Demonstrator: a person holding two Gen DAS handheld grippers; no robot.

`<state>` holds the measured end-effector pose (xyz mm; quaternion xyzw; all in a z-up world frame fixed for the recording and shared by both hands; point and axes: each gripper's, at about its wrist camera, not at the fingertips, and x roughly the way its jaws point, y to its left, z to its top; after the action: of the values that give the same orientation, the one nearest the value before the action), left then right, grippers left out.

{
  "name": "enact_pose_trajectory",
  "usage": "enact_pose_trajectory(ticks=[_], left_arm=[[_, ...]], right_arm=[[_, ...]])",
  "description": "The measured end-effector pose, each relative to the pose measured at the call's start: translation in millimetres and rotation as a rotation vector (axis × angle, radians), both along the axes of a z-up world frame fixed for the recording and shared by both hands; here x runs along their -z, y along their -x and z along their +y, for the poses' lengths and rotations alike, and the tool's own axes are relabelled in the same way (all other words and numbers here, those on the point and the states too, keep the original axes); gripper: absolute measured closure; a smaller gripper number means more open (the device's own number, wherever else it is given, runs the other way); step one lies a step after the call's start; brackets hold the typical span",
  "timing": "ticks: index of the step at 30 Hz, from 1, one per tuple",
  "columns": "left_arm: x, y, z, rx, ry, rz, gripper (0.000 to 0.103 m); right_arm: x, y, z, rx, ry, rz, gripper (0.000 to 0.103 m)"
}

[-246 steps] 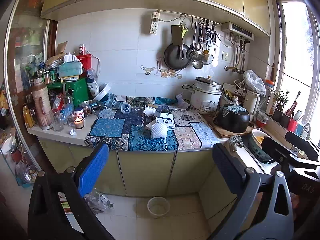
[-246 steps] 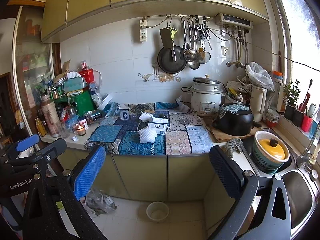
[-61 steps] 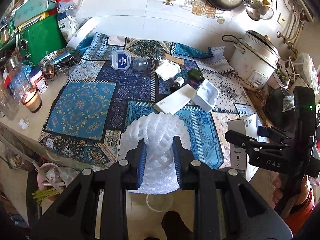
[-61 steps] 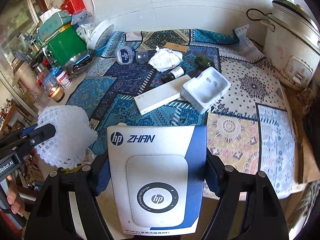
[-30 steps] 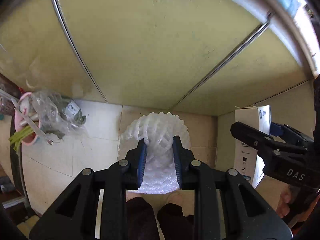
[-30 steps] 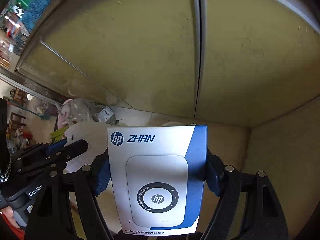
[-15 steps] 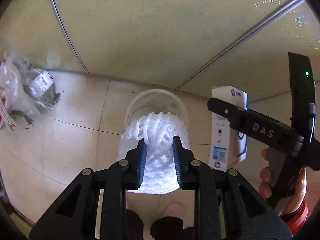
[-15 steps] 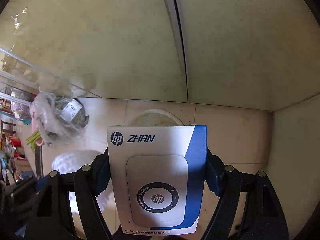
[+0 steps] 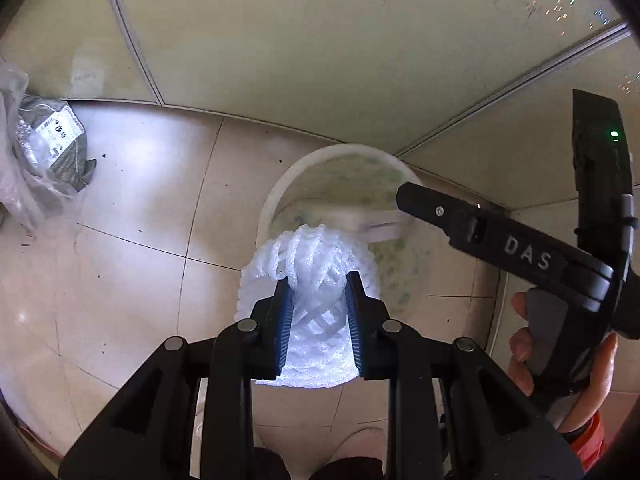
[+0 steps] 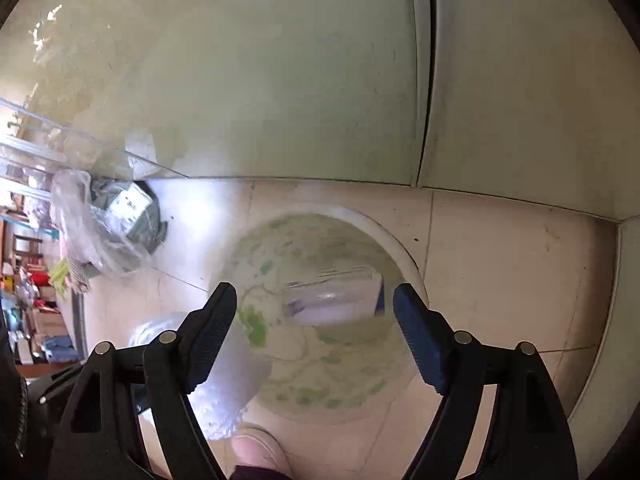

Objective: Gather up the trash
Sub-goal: 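Open both grippers over the floor bin, dropping the foam net and box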

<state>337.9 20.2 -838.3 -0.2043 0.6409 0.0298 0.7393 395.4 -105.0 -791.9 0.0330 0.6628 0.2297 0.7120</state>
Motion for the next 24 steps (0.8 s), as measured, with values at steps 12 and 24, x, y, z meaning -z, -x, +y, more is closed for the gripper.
enact_pose_trajectory(ticks=[12,24], left_arm=[[27.4,-23.5,-17.3,0.027,0.085,0.063,0.061],[-31.1,-13.1,-5.1,-0.013,0.048,0.056,0.041]], right_arm=[[-33.2,-3.4,-49.3,0.065,0.021,-0.028,0.024],[-94.2,2.7,-47.8,0.063,0.067,-0.097,0.024]])
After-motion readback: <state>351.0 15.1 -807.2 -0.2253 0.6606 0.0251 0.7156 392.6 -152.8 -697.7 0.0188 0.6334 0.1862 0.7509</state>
